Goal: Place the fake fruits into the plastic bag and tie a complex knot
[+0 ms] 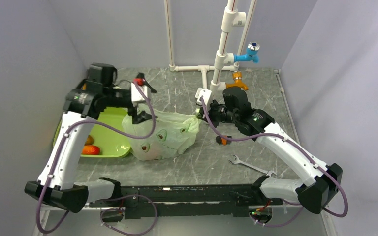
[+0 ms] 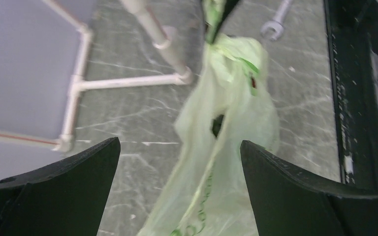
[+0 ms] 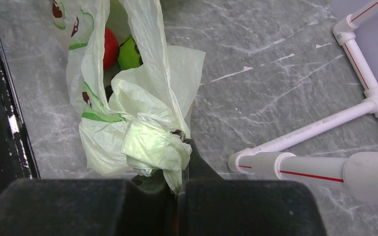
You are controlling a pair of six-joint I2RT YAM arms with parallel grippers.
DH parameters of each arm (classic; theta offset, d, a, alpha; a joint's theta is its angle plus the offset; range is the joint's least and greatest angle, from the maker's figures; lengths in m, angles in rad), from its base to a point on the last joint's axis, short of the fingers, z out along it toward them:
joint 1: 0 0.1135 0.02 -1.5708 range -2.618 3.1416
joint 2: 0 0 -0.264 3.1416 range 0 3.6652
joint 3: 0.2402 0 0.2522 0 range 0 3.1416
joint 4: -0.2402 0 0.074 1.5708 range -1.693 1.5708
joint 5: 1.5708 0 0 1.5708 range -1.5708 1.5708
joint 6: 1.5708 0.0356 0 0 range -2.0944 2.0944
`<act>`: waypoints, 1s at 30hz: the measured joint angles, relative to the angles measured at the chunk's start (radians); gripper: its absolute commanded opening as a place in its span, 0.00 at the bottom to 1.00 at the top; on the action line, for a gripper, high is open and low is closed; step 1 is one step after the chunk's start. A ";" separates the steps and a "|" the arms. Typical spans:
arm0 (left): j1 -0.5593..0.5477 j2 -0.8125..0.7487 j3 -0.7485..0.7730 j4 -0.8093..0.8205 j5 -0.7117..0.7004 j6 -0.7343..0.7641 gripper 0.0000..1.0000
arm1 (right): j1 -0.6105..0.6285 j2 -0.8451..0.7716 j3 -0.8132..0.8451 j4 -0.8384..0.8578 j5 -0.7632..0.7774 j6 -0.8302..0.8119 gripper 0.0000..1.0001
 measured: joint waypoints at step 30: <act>-0.249 -0.033 -0.859 0.476 -0.263 0.098 0.44 | 0.016 0.154 -0.020 0.253 -0.067 0.312 0.00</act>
